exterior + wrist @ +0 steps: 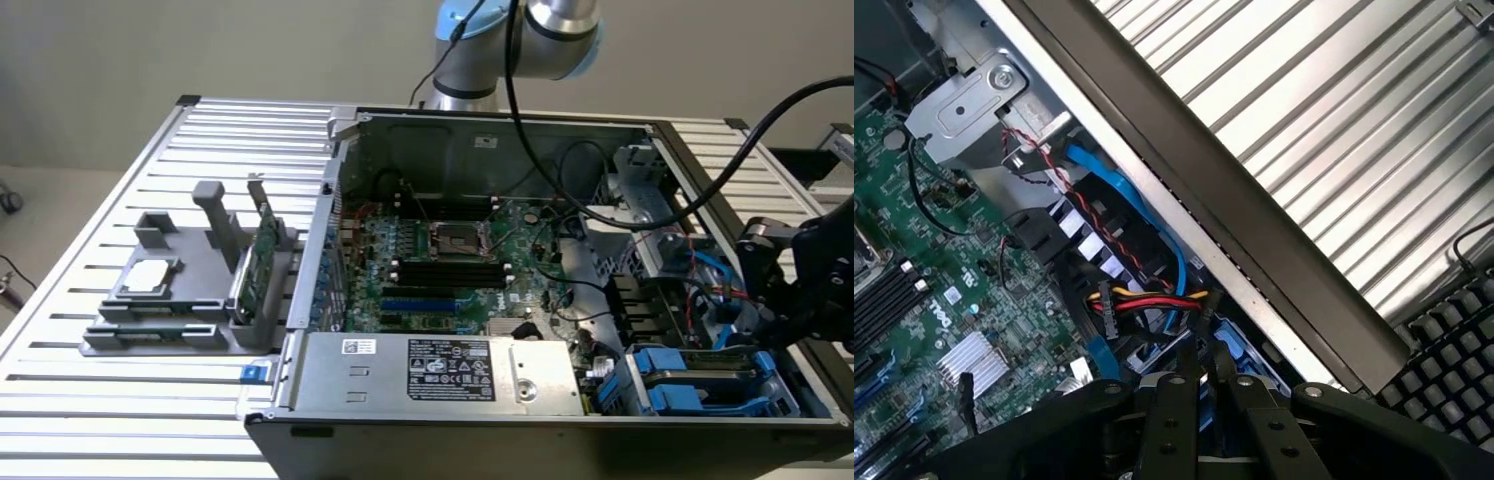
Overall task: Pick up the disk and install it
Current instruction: 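Insert the first disk wire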
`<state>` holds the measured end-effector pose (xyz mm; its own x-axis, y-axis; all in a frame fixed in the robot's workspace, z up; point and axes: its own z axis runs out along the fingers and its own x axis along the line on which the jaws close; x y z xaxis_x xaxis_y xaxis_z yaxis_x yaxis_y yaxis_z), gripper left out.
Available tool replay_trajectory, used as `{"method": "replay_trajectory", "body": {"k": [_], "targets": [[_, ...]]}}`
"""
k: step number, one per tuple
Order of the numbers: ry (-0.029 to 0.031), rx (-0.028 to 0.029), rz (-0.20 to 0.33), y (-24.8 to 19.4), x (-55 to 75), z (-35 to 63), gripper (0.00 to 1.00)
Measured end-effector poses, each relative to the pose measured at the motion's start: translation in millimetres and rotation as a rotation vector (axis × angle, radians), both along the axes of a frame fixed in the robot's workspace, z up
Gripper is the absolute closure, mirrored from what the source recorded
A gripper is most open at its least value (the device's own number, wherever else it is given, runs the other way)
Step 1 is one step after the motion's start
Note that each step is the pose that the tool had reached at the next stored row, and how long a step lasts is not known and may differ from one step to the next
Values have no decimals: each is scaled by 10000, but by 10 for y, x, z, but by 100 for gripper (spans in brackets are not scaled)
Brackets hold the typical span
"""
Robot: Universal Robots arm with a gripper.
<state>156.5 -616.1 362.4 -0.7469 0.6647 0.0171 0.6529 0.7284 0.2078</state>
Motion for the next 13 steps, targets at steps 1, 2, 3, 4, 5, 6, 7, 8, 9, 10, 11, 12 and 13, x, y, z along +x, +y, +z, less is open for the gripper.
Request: {"method": "replay_trajectory", "body": {"k": [1, 2, 3, 4, 5, 6, 7, 8, 9, 10, 11, 12, 13], "targets": [[0, -1, -1, 0, 0, 0, 81], [1, 0, -8, 0, 0, 0, 81], [1, 1, -38, 0, 0, -1, 81], [2, 2, -92, 0, 1, -3, 81], [2, 5, -205, 0, 0, -8, 81], [2, 7, -343, 0, 0, -13, 81], [2, 7, -488, 0, 1, -16, 81], [3, 7, -645, 0, 1, -20, 81], [5, 6, -811, 0, 1, -25, 81], [10, 7, -959, 0, 1, -30, 81], [23, 7, -1089, 0, 1, -36, 81], [41, 6, -1199, 0, 1, -41, 81], [64, 5, -1284, 0, 0, -47, 81]]}}
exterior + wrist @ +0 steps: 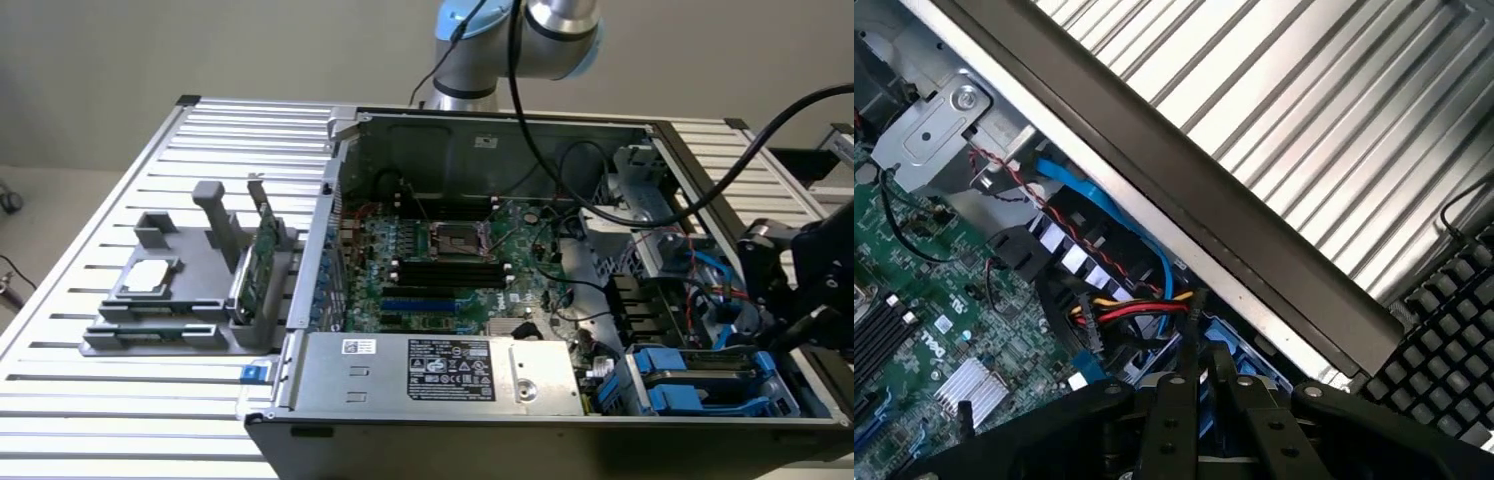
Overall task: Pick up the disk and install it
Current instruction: 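Insert the first disk wire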
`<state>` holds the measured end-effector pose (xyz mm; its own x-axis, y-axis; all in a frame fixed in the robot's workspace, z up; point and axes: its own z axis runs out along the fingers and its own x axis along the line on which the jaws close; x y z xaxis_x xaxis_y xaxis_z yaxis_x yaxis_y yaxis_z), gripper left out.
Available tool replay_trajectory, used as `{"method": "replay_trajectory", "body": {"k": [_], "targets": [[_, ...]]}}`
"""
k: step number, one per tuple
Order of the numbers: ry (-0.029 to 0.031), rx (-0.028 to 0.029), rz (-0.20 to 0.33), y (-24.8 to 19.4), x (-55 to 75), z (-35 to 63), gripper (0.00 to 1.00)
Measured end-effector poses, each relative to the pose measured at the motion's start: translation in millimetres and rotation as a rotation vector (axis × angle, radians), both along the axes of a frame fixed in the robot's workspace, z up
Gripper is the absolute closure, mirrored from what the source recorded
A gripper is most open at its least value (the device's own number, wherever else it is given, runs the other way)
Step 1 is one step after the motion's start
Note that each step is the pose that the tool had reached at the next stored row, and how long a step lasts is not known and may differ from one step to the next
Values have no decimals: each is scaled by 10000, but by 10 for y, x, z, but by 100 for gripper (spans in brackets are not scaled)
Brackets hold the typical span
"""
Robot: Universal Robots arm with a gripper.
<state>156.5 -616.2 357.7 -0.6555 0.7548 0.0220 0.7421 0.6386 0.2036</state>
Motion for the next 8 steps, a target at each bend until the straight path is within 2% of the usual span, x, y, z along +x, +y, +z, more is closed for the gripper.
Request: {"method": "replay_trajectory", "body": {"k": [3, 5, 7, 8], "targets": [[102, 11, -112, -5, 0, -14, 81], [192, 28, -171, -8, 0, -23, 73], [266, 52, -232, -10, 0, -29, 73], [296, 75, -259, -10, 0, -31, 67]]}}
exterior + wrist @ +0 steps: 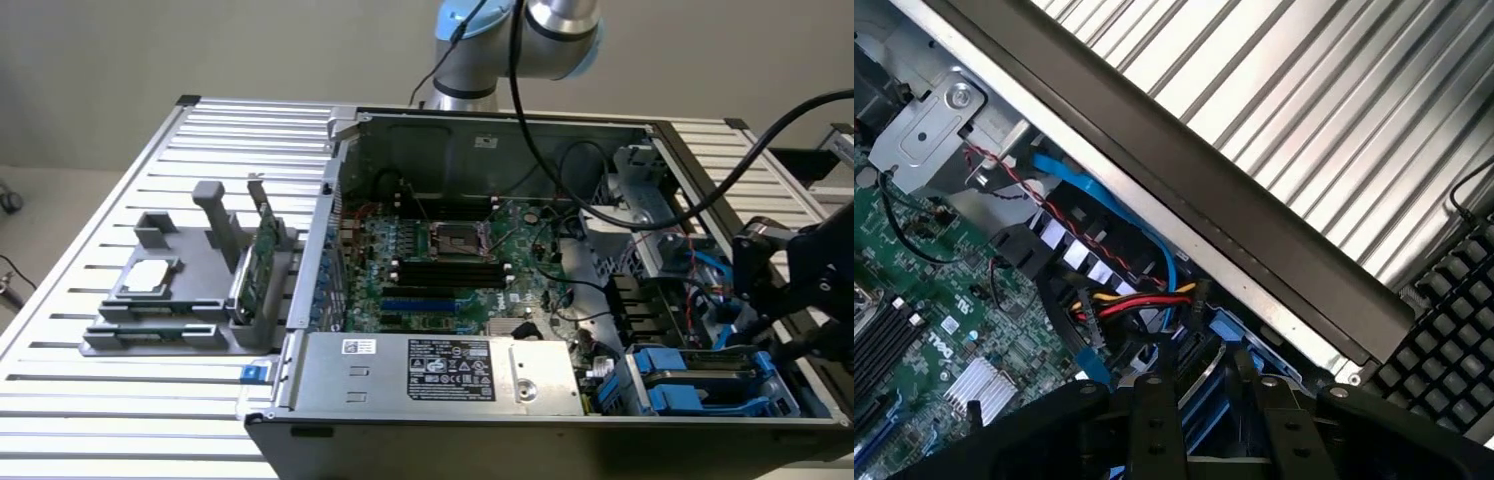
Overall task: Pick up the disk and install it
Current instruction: 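Insert the first disk wire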
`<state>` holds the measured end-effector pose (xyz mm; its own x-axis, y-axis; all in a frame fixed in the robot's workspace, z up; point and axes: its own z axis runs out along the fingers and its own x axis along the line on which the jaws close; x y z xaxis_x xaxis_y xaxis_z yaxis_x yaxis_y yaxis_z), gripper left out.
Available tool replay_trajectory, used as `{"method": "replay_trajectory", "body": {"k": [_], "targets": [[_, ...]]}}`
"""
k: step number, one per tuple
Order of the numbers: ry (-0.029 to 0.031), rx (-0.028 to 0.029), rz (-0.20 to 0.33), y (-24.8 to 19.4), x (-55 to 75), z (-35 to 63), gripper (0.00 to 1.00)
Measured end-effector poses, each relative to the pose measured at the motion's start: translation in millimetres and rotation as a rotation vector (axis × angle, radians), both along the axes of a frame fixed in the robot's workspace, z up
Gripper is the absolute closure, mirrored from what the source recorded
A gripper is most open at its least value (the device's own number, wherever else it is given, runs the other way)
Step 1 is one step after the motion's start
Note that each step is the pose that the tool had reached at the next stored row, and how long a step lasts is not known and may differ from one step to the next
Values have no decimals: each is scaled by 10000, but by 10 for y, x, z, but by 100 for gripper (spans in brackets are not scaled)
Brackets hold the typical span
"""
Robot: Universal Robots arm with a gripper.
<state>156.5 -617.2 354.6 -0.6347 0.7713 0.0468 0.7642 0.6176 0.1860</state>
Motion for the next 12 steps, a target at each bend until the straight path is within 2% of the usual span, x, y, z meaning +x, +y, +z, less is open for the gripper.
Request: {"method": "replay_trajectory", "body": {"k": [3, 4, 9, 10, 12], "targets": [[77, 106, -83, 0, 0, -6, 67], [89, 160, -105, 0, 0, -8, 67], [120, 511, -192, 0, 0, -19, 67], [128, 558, -217, -1, 0, -22, 67], [136, 618, -308, -3, 1, -33, 67]]}}
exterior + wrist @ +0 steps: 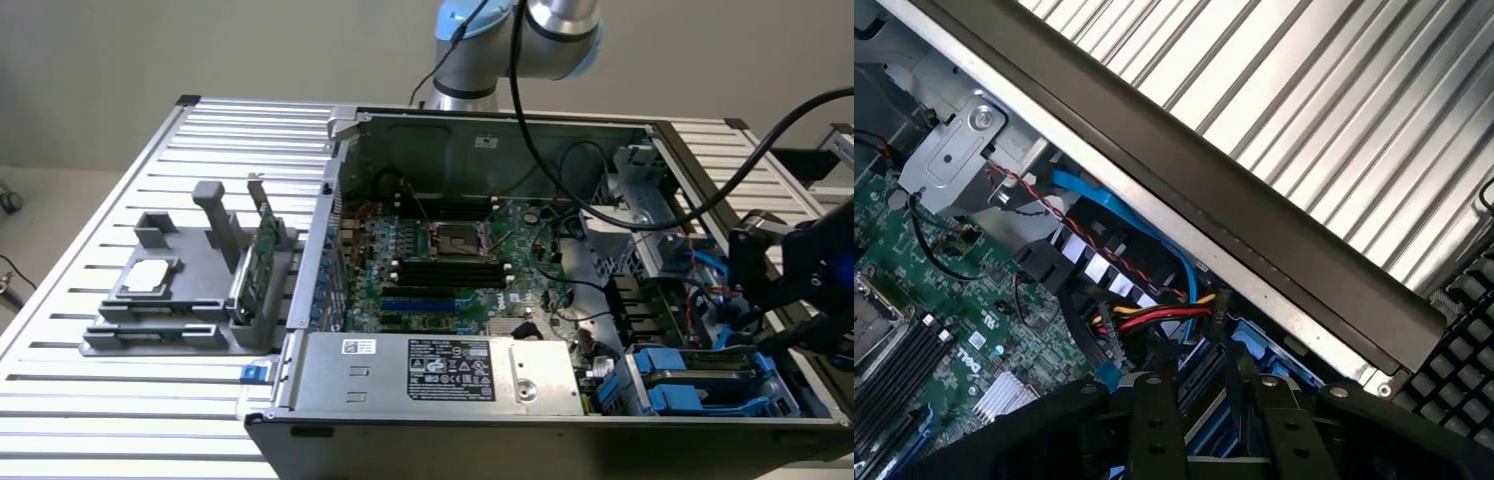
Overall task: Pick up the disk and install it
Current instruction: 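Insert the first disk wire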
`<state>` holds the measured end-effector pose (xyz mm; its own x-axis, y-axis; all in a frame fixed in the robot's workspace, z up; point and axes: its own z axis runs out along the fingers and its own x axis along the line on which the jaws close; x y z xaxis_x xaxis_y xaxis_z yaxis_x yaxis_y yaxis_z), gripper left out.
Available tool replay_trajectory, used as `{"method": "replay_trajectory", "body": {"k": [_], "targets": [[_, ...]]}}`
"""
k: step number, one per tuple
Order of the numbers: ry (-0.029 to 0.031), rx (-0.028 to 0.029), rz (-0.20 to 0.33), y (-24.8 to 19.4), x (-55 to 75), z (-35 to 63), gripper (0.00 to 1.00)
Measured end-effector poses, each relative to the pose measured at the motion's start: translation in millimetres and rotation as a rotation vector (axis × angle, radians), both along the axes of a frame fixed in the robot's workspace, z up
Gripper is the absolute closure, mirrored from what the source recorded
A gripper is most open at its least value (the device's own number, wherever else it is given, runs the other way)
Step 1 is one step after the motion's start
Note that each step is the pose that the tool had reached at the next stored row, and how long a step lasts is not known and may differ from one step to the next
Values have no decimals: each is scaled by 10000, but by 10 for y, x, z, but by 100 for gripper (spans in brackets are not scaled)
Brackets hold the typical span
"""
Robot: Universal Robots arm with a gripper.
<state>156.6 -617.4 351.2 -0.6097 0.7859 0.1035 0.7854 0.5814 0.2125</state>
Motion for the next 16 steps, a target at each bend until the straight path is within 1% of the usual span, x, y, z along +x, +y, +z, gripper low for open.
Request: {"method": "replay_trajectory", "body": {"k": [2, 6, 9, 13, 15, 16], "targets": [[1, 37, -151, -3, 0, -15, 67], [9, 88, -476, -11, 0, -43, 67], [27, 119, -687, -18, 0, -63, 67], [62, 170, -826, -29, -1, -90, 67], [83, 215, -857, -36, -1, -104, 67], [97, 249, -866, -38, 0, -109, 67]]}}
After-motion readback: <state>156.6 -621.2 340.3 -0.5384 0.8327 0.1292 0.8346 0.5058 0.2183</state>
